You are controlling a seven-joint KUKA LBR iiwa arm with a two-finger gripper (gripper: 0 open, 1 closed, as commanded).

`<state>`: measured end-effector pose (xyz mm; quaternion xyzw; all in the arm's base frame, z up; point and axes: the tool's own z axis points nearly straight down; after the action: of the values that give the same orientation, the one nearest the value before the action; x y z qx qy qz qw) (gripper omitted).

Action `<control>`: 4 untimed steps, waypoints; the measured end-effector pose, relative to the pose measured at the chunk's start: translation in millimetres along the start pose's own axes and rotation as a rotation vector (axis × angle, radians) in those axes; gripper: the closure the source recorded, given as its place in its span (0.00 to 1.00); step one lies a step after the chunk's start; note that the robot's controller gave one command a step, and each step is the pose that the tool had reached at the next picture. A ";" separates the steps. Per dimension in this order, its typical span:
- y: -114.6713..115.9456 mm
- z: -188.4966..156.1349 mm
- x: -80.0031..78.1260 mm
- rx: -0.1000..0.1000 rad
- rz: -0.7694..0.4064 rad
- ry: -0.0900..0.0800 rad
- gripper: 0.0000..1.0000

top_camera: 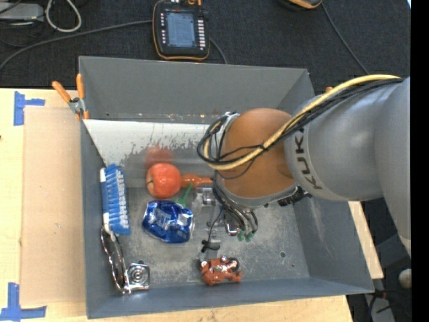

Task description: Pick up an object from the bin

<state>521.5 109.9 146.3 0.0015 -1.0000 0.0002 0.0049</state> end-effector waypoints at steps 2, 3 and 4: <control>73.2 78.9 -21.9 -0.004 -0.065 -0.003 0.00; 60.9 10.1 -23.7 -0.001 0.042 -0.013 0.00; 71.6 68.4 -22.3 -0.004 -0.047 0.001 0.00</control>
Offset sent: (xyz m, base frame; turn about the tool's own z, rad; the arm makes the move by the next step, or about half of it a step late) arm 0.0224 0.0702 -0.0763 -0.0600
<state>542.8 181.6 77.6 0.0252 -0.9997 -0.0019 0.0052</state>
